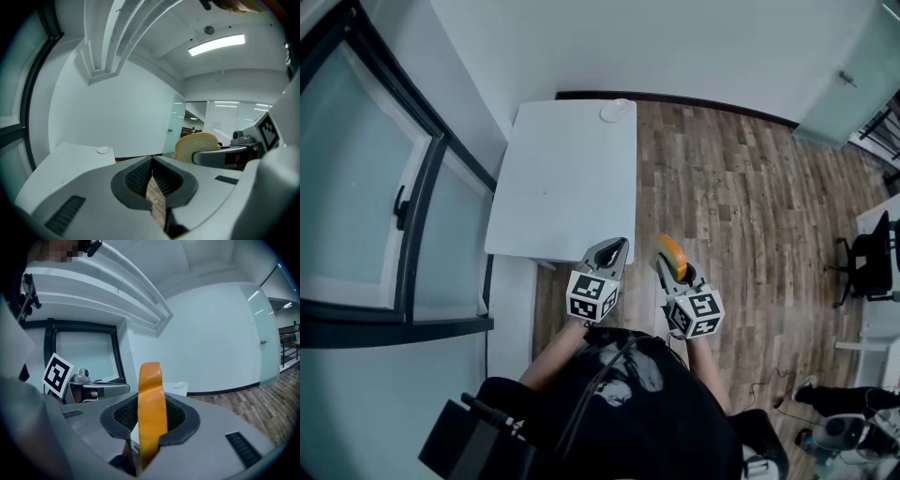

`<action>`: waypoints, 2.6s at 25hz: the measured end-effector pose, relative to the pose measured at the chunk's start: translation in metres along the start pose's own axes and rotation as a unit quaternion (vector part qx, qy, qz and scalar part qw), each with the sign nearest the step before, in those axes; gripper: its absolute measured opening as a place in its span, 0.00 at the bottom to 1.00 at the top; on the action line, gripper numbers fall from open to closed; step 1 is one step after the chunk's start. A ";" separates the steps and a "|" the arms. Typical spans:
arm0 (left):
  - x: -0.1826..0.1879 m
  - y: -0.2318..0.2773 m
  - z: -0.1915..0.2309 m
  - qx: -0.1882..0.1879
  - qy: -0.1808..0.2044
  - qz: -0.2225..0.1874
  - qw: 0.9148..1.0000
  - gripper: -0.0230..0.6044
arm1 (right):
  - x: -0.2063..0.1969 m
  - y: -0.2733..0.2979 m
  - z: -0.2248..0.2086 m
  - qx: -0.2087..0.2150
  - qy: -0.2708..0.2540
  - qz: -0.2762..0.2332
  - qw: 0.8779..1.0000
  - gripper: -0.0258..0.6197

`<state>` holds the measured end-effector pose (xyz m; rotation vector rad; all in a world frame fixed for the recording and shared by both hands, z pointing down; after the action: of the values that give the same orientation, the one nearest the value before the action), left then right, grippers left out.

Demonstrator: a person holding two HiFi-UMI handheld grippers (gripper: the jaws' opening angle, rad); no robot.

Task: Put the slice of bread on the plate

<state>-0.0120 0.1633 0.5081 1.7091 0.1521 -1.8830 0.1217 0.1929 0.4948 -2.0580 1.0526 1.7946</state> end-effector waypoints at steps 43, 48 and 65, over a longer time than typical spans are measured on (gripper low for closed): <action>0.064 0.385 0.167 0.211 -0.114 0.047 0.970 0.05 | 0.115 0.345 -0.324 0.204 -0.116 0.123 0.964 0.19; 0.064 0.419 0.209 0.212 -0.118 0.044 0.969 0.05 | 0.115 0.399 -0.332 0.220 -0.161 0.141 0.952 0.19; 0.003 0.480 0.296 0.277 -0.205 0.075 0.936 0.05 | 0.015 0.639 -0.394 0.239 -0.447 0.295 0.810 0.19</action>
<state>-0.0364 -0.3676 0.6971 1.5439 -0.7159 -2.2483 0.0243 -0.5039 0.7558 -0.4461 1.6299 2.0670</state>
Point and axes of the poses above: the fingertips, and each gripper's own axes: y forward along the fingers, z to its left, x out of its top, the point moved 4 cm from there along -y, backward along the fingers, and after that the axes turned 7 degrees about x, right-handed, at the moved point
